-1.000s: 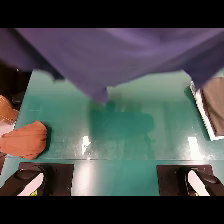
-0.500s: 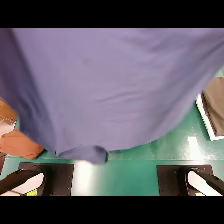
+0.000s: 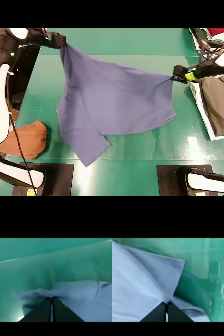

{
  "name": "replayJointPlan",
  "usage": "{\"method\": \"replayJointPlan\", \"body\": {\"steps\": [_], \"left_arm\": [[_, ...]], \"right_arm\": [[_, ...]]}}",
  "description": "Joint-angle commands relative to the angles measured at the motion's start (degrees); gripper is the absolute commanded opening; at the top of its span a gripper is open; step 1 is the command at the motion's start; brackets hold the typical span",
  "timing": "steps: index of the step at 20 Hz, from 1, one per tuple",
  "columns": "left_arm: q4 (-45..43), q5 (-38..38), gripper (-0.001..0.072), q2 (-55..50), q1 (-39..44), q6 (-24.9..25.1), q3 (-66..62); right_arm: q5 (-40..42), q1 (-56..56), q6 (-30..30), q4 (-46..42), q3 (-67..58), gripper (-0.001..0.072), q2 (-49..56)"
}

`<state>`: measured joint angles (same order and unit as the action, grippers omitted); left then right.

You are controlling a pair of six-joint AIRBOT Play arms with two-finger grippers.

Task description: Fold the shirts.

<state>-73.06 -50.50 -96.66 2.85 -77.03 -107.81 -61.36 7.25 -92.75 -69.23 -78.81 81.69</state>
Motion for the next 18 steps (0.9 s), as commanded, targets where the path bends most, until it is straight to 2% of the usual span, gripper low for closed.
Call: {"method": "replayJointPlan", "body": {"steps": [1, 2, 3, 4, 6, 9, 10, 11, 14, 18], "left_arm": [[-1.2, 0.0, 0.006, -3.9, 0.0, -0.1, 0.0], [-1.9, -1.0, 0.0353, -3.9, 0.0, -0.2, -0.5], [-2.0, -3.1, 0.0611, -3.7, -0.5, -0.5, -1.3], [-1.9, -6.4, 0.0617, -3.6, -1.2, -1.6, -2.5], [-1.8, -16.7, 0.0617, -3.6, -3.5, -4.1, -5.5], [-1.6, -30.3, 0.0616, -2.1, -8.3, -4.2, -5.1], [-1.6, -32.2, 0.0557, -0.7, -9.8, -4.5, -3.0], [-1.6, -33.5, 0.0434, 1.2, -11.2, -4.5, 0.5], [-1.7, -32.0, 0.0426, 9.6, -13.0, -4.3, 16.0], [-1.0, -26.4, 0.0427, 23.7, -13.3, -5.7, 41.3]], "right_arm": [[10.0, 0.4, -0.4, 2.7, 1.3, 0.0018, 5.2], [11.1, -0.3, -0.2, 5.4, 1.3, 0.0148, 5.6], [11.4, -1.4, -0.1, 8.1, 1.3, 0.0348, 5.6], [10.7, -2.4, 1.3, 10.5, 1.3, 0.0384, 5.4], [7.0, -4.9, 5.0, 13.0, 1.4, 0.0384, 3.9], [-0.1, -7.6, 8.9, 12.6, 2.2, 0.0383, -0.7], [-1.2, -8.0, 9.5, 12.6, 3.5, 0.0383, -2.8], [-1.5, -8.1, 9.8, 12.5, 5.6, 0.0383, -5.6], [-1.6, -8.7, 9.9, 12.2, 13.0, 0.0383, -13.0], [-1.2, -8.7, 9.9, 12.3, 21.2, 0.0383, -20.3]]}}
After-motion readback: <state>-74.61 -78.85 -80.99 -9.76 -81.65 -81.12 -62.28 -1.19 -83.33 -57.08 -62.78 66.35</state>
